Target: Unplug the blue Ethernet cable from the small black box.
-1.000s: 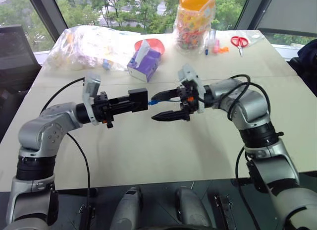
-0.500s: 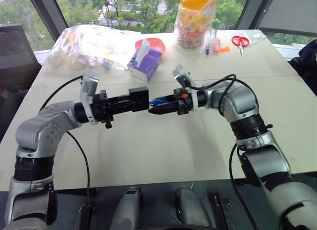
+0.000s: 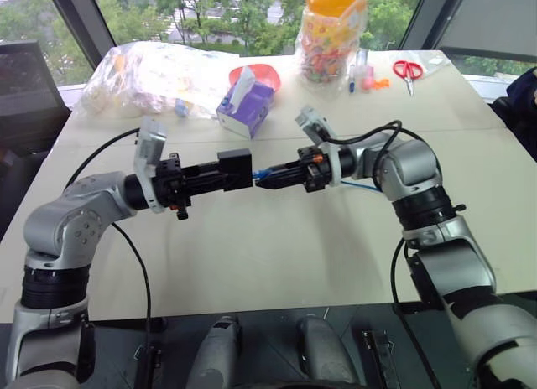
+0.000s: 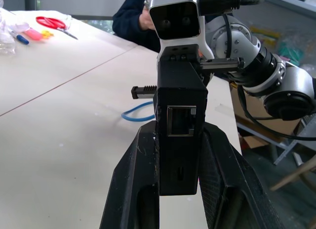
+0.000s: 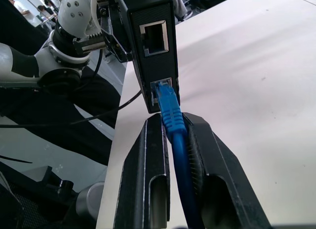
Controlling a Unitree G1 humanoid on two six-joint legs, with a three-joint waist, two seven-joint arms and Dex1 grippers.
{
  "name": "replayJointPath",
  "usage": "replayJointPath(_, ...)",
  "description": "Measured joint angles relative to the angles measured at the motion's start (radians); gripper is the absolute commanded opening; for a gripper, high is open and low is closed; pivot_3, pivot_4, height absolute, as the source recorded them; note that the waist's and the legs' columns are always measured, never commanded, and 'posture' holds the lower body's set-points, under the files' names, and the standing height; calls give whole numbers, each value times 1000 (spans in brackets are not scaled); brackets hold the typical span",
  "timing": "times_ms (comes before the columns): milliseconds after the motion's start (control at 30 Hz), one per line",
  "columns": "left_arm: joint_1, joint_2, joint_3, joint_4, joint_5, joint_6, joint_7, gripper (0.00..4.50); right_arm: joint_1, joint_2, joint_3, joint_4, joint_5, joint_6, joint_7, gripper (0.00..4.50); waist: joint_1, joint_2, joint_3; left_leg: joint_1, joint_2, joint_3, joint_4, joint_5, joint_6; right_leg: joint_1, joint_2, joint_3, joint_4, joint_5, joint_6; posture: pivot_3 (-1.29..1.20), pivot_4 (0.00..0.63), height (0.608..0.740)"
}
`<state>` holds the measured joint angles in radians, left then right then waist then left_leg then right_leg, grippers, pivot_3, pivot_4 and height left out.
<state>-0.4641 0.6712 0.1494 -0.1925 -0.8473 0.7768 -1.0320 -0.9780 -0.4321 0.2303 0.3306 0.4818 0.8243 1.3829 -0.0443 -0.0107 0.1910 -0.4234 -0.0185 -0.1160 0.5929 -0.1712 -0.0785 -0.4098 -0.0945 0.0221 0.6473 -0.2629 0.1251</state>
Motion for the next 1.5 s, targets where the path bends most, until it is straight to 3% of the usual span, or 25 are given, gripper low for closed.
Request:
replayJointPath(1133, 9, 5, 22, -21, -17, 0, 0, 474, -30, 0, -30, -19, 47, 115, 9, 522, 0, 0, 0, -1, 0, 0, 0, 0, 0, -1, 0, 0, 0, 0, 0, 0, 150, 726)
replayJointPath(1233, 9, 4, 21, -21, -16, 0, 0, 474, -30, 4, -30, -26, 49, 107, 9, 1398, 0, 0, 0, -1, 0, 0, 0, 0, 0, -1, 0, 0, 0, 0, 0, 0, 150, 726)
replayJointPath(1333, 9, 2, 20, -20, -14, 1, 7, 474, -30, 15, -30, -49, 56, 95, 9, 2858, 0, 0, 0, -1, 0, 0, 0, 0, 0, -1, 0, 0, 0, 0, 0, 0, 150, 726)
replayJointPath(1500, 9, 2, 20, -20, -14, 1, 10, 474, -30, 14, -30, -50, 58, 91, 9, 2858, 1, 0, 0, -1, 0, 0, 0, 0, 0, -1, 0, 0, 0, 0, 0, 0, 150, 726)
